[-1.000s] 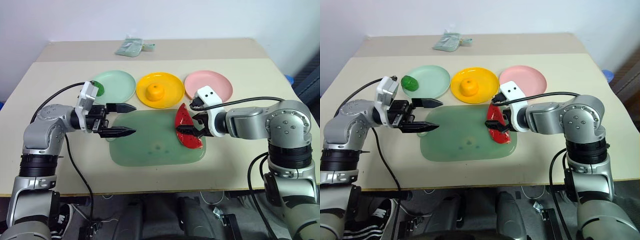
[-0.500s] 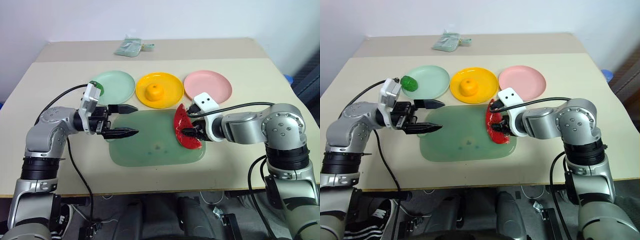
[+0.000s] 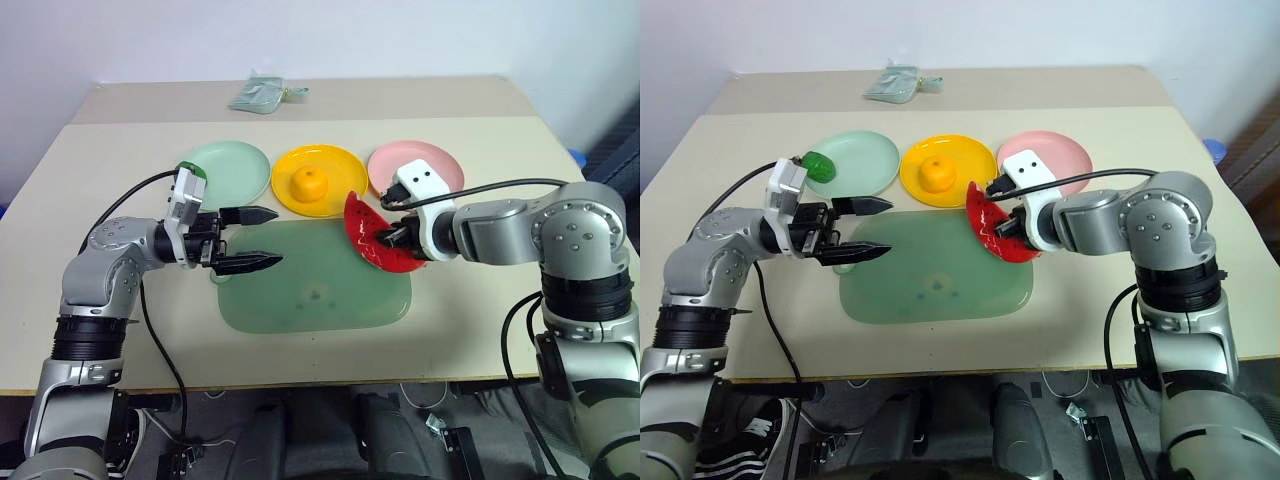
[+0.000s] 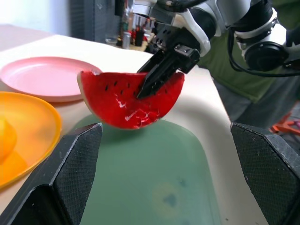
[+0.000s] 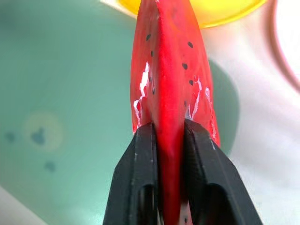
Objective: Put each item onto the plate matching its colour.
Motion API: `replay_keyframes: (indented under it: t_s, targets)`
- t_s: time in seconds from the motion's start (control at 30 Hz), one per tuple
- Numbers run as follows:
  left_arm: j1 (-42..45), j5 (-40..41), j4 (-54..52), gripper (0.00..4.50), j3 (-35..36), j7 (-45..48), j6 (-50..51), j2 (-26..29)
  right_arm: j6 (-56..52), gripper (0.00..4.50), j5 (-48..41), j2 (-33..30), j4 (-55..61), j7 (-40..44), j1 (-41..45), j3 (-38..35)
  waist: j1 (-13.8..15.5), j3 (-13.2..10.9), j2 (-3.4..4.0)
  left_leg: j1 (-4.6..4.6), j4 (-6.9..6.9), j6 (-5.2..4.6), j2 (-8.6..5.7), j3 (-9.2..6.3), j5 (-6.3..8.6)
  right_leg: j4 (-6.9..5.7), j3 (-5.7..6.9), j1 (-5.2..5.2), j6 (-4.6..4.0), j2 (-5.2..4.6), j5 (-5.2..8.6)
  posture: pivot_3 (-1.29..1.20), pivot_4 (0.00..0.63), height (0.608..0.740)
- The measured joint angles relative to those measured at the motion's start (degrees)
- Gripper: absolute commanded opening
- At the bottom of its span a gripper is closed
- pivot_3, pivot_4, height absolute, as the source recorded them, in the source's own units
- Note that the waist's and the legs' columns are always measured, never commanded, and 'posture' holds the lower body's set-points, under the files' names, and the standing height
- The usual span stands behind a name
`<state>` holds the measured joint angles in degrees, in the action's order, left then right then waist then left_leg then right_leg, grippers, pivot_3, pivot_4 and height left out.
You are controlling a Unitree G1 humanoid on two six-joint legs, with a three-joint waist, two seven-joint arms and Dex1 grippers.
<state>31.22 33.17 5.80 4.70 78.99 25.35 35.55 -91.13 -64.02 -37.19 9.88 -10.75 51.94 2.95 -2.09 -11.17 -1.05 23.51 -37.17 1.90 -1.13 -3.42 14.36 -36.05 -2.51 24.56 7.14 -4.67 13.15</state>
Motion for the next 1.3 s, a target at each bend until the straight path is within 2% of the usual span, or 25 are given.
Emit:
replay_keyframes:
  t_s: [0.13,0.33,0.4,0.47,0.6,0.67,0.73,0.8,0.9,1.13,1.23,1.3]
  targets:
    - [0.9,-0.1,1.4,4.50,0.2,-2.5,-1.0,-1.4,9.4,0.17,11.7,-3.6,-9.1,8.3,5.5,3.1,-0.1,0.0,0.01,0.00,0.01,0.00,-0.01,0.04,0.00,0.01,0.00,0.00,0.00,0.00,0.00,0.00,0.150,0.740]
    - [2.4,-3.4,3.6,4.50,0.3,-7.4,-7.7,-4.4,36.1,0.17,35.4,-5.0,-33.4,21.6,15.6,11.4,-0.4,0.0,0.00,-0.01,0.06,0.00,0.00,0.10,0.00,0.06,-0.02,0.02,0.01,0.01,0.00,0.00,0.150,0.740]
    - [2.5,-4.4,3.8,4.50,0.3,-9.3,-9.7,-5.6,46.1,0.17,43.8,-3.4,-41.8,25.3,16.0,15.5,-0.4,0.0,0.00,-0.01,0.07,0.00,-0.01,0.11,0.00,0.08,-0.03,0.02,0.01,0.01,0.00,0.00,0.150,0.740]
    - [2.0,-4.5,3.6,4.50,0.3,-10.0,-10.8,-6.3,53.5,0.17,48.6,0.5,-49.6,28.7,15.5,17.0,-0.6,0.0,0.01,-0.01,0.10,0.00,0.00,0.12,0.00,0.06,-0.05,0.05,0.01,0.01,0.00,0.00,0.150,0.740]
    - [0.8,-4.4,3.3,4.50,0.1,-9.4,-10.8,-6.2,64.4,0.17,52.6,7.5,-62.1,30.9,15.5,16.0,-1.2,0.0,0.06,0.00,0.15,0.02,0.00,0.13,-0.01,-0.02,-0.09,0.14,0.01,0.02,0.00,0.00,0.150,0.740]
    - [0.8,-4.4,3.3,4.50,0.3,-9.4,-11.0,-5.7,69.0,0.17,53.2,9.2,-69.2,29.6,16.9,12.3,-0.9,0.0,0.07,0.02,0.14,0.03,-0.03,0.12,-0.02,0.00,-0.09,0.13,0.01,-0.02,-0.01,0.00,0.150,0.740]
    - [0.6,-4.4,3.3,4.50,0.7,-9.5,-11.0,-5.1,72.1,1.19,53.2,9.4,-74.2,28.7,19.1,8.3,-0.6,0.0,0.07,0.02,0.12,0.03,-0.04,0.12,-0.02,0.00,-0.09,0.12,0.01,-0.02,-0.01,0.00,0.150,0.740]
    - [-0.1,-4.4,3.3,4.50,1.0,-9.5,-11.0,-4.6,74.4,2.02,53.4,9.3,-75.5,29.5,20.4,5.5,-0.6,0.0,0.07,0.00,0.14,0.03,-0.03,0.11,-0.02,0.00,-0.09,0.12,0.01,0.00,-0.01,0.00,0.150,0.740]
    - [-0.2,-4.3,3.2,4.50,1.1,-9.5,-11.0,-4.7,76.7,3.50,55.7,9.3,-76.2,29.8,20.9,4.5,-0.6,0.0,0.07,0.00,0.13,0.03,-0.03,0.12,-0.02,-0.01,-0.09,0.12,0.01,0.01,0.00,0.00,0.150,0.740]
    - [-1.8,-4.1,3.2,4.50,1.7,-10.4,-11.2,-4.6,79.5,3.50,56.2,6.8,-71.7,30.7,20.9,-1.7,-0.4,-0.1,0.13,0.01,0.13,0.03,-0.04,0.12,-0.02,-0.01,-0.10,0.13,0.01,-0.01,-0.01,0.00,0.150,0.740]
    - [-2.1,-3.9,3.1,4.50,2.6,-10.8,-12.1,-4.5,80.0,3.50,53.5,5.4,-61.2,35.8,19.8,-5.4,-0.6,-0.1,0.13,-0.02,0.15,0.03,-0.02,0.12,-0.01,-0.02,-0.10,0.13,0.01,0.02,0.00,0.00,0.150,0.740]
    - [-2.2,-3.9,2.6,4.50,2.8,-10.9,-12.3,-4.5,79.4,3.50,51.6,3.4,-48.8,40.3,14.4,-6.3,-0.5,-0.1,0.09,-0.02,0.17,0.02,0.00,0.03,-0.01,-0.01,-0.05,0.10,0.00,0.04,0.00,0.00,0.150,0.740]
